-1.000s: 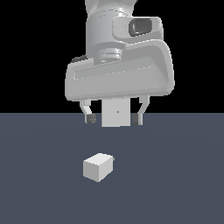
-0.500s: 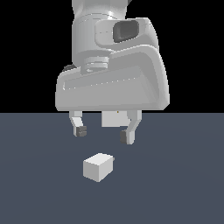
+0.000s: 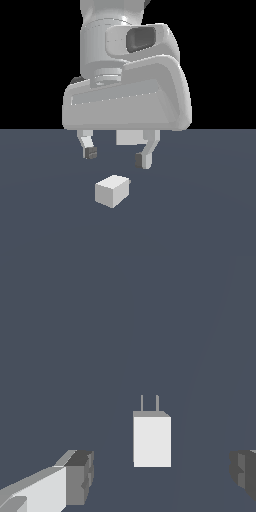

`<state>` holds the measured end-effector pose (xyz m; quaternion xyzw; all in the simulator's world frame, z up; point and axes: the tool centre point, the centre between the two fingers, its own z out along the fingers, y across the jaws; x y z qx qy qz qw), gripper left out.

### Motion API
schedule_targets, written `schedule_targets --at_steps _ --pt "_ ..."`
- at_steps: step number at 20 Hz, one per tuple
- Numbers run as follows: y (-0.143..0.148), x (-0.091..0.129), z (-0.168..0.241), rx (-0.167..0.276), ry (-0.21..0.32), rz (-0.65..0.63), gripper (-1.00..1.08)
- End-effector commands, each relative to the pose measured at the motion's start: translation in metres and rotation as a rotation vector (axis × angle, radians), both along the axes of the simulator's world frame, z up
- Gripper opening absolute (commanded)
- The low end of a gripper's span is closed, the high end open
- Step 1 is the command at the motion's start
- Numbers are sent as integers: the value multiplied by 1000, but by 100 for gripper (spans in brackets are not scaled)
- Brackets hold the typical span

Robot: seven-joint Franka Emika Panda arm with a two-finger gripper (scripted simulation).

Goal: Plug the charger into the wall socket.

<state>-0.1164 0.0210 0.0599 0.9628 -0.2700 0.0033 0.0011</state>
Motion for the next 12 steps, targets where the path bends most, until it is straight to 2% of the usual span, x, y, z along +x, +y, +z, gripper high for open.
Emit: schedule_targets --at_steps 1,12 --pt "0 0 -5 0 1 0 100" --pt "0 -1 -44 0 0 -1 100"
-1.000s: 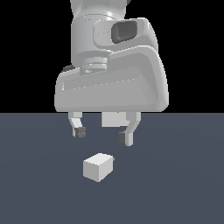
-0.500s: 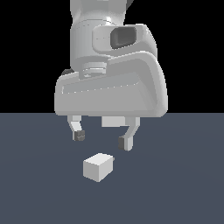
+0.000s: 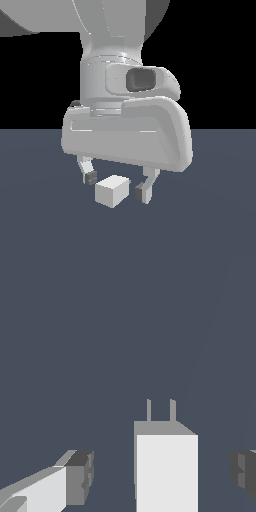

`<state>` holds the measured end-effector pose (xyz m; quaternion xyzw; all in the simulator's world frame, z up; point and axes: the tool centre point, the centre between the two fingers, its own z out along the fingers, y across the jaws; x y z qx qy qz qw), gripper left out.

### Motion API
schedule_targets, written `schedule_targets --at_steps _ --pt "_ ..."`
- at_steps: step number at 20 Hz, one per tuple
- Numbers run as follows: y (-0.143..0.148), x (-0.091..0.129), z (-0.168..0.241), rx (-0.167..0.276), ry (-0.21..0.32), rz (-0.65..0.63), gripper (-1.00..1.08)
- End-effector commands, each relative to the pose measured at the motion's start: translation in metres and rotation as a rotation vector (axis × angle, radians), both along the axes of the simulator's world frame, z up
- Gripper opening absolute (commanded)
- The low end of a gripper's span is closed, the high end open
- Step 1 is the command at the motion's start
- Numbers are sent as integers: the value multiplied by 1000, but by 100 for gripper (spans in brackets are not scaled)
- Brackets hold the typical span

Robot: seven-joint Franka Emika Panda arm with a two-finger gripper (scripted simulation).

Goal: Plug the charger into the wall socket.

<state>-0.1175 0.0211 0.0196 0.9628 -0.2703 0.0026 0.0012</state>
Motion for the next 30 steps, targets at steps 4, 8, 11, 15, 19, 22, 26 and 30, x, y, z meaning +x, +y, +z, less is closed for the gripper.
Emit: schedule_targets --at_steps 4,8,11,15,19,22,26,30 --pt "0 1 -8 0 -1 0 100" --pt "0 1 -8 0 -1 0 -100" --pt "0 1 -8 0 -1 0 -100" --pt "0 1 -8 0 -1 0 -100" --pt "-1 2 -6 0 -1 11 -100" --pt "-4 5 -4 0 -2 32 -100" --pt "-11 11 1 0 -2 79 -100" --pt "-19 20 9 -1 -2 145 -100"
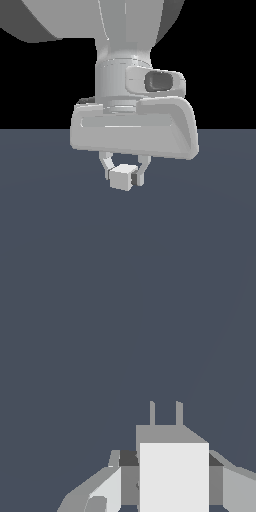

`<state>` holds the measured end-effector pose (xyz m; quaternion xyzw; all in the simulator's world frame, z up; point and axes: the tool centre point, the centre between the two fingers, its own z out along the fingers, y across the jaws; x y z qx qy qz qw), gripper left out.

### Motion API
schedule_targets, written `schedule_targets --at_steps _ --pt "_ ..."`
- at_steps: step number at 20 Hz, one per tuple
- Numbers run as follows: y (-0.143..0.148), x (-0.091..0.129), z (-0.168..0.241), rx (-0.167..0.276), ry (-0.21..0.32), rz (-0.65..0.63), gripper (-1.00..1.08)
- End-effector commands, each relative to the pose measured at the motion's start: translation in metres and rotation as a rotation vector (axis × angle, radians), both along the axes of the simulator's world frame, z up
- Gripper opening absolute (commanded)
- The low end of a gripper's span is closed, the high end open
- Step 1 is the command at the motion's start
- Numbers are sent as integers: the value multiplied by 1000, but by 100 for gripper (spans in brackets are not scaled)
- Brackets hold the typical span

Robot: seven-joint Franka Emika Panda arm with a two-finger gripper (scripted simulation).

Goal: Plug the charger into the wall socket.

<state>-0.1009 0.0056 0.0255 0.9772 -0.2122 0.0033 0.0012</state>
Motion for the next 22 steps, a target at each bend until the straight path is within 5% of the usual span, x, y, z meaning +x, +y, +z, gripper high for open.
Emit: schedule_targets --at_steps 1,22 --pt "-6 7 6 -1 -1 46 -100" --pt "-40 94 62 0 0 549 -100"
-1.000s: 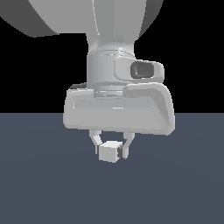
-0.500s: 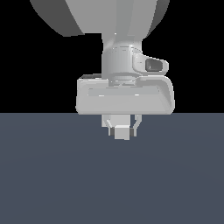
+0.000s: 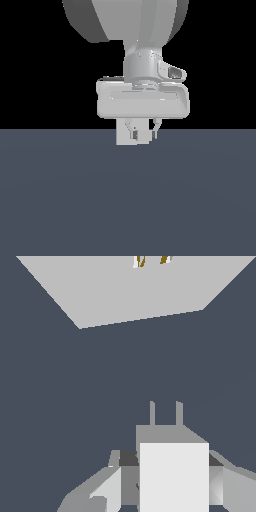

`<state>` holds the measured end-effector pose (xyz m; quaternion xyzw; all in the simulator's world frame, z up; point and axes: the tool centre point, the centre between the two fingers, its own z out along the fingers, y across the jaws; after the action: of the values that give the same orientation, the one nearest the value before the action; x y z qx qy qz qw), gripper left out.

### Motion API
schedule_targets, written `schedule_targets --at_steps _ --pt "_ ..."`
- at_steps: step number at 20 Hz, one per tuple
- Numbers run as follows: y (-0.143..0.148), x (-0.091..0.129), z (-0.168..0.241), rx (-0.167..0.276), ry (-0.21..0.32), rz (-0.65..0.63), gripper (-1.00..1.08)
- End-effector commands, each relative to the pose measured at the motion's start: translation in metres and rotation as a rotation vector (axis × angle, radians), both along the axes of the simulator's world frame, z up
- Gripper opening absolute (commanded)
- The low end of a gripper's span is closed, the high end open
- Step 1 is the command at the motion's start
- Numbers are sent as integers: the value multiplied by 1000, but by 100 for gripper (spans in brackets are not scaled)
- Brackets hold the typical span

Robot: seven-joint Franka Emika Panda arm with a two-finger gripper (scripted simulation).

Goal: Plug the charger into the wall socket.

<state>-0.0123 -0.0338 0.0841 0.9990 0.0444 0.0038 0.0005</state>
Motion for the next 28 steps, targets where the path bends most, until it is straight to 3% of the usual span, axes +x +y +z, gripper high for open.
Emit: schedule_targets --at_steps 1,10,20,28 --pt "0 9 5 0 1 50 -100" --pt "1 28 15 1 1 146 -100" --pt "2 30 16 1 1 152 -100" --pt "6 49 16 1 1 152 -100"
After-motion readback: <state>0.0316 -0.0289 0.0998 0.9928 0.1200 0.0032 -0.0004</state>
